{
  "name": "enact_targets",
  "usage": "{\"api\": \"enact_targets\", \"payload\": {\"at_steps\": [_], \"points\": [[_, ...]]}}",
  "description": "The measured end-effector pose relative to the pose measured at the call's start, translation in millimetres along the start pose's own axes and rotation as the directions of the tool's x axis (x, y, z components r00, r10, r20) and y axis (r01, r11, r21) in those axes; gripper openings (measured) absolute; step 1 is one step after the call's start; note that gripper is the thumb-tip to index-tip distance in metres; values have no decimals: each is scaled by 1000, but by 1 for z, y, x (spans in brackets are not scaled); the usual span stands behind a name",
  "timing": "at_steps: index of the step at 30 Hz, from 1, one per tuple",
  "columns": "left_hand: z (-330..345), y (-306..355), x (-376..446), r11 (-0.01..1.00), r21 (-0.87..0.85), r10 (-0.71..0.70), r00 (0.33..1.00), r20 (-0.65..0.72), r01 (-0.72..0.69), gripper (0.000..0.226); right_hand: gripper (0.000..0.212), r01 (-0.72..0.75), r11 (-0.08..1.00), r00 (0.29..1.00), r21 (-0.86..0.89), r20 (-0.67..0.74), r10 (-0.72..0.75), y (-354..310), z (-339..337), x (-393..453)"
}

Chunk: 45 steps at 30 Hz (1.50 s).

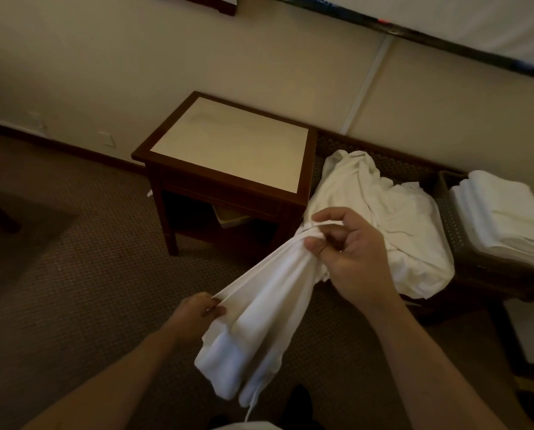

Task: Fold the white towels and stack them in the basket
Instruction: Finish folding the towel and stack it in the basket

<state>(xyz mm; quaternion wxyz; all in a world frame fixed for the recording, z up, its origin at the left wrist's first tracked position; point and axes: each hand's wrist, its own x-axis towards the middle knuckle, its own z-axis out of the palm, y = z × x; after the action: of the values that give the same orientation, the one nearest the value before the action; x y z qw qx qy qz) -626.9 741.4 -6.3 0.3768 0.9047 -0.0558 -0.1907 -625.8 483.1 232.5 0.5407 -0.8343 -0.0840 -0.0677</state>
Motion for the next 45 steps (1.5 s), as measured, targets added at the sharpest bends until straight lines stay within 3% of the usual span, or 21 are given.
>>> {"api": "enact_targets", "payload": {"at_steps": [2,3,5,6,7,8,10,11,12,14,16,20,22,24,25,27,29,33,38,42,45], "points": [[-16,-8,4,1000,26,-15,999,-34,16,13,30,24,1000,994,-13,-109,-25,6,-9,6],[-27,-10,6,1000,20,-3,990,-142,6,15,29,33,999,984,-33,-172,-38,10,-14,9],[-49,-10,11,996,11,85,866,-492,-92,20,26,36,994,946,-107,-317,-69,21,-23,14],[-55,-8,11,990,40,130,796,-591,-132,18,25,29,989,917,-144,-390,-84,28,-27,17],[-61,-4,12,983,87,181,806,-563,-159,15,24,17,985,887,-169,-452,-93,34,-31,20],[-63,0,14,972,154,230,876,-425,-180,12,23,2,983,865,-186,-492,-95,41,-36,23],[-65,-1,20,934,327,172,983,-65,-142,16,20,-31,978,845,-208,-528,-86,57,-42,30],[-72,-2,25,930,348,145,988,-44,-121,18,20,-55,976,833,-210,-548,-71,65,-43,32],[-80,-1,30,944,312,159,978,-136,-111,15,19,-87,976,814,-200,-579,-47,73,-43,34],[-98,6,44,963,206,247,870,-426,-172,14,19,-182,970,764,-161,-645,36,95,-43,39],[-114,12,57,953,208,299,784,-544,-219,14,17,-287,949,751,-134,-646,136,120,-42,46],[-144,16,95,909,363,374,782,-499,-204,15,25,-475,872,770,-121,-537,345,164,-38,73],[-157,23,114,896,401,396,754,-524,-191,16,21,-397,918,713,-21,-637,294,170,-27,87],[-165,26,137,859,478,427,772,-470,-185,25,15,-325,938,623,121,-719,308,180,-17,105],[-169,24,148,838,514,438,787,-434,-183,27,13,-344,926,633,157,-689,353,187,-13,115],[-185,20,168,835,532,402,817,-414,-141,23,12,-479,868,726,132,-495,477,210,-8,135],[-200,15,179,809,576,392,838,-381,-116,14,13,-532,835,733,140,-417,537,226,-8,149],[-208,-1,196,649,725,492,855,-166,-232,20,17,-399,837,556,373,-628,545,220,11,177],[-211,-37,219,762,633,365,898,-245,-136,8,24,-345,877,577,335,-661,480,198,44,204],[-208,-57,242,860,510,161,959,-233,-21,13,21,-311,898,535,312,-723,437,180,62,231],[-217,-63,255,916,401,100,958,-270,18,24,19,-243,939,483,244,-809,336,162,74,242]]}}
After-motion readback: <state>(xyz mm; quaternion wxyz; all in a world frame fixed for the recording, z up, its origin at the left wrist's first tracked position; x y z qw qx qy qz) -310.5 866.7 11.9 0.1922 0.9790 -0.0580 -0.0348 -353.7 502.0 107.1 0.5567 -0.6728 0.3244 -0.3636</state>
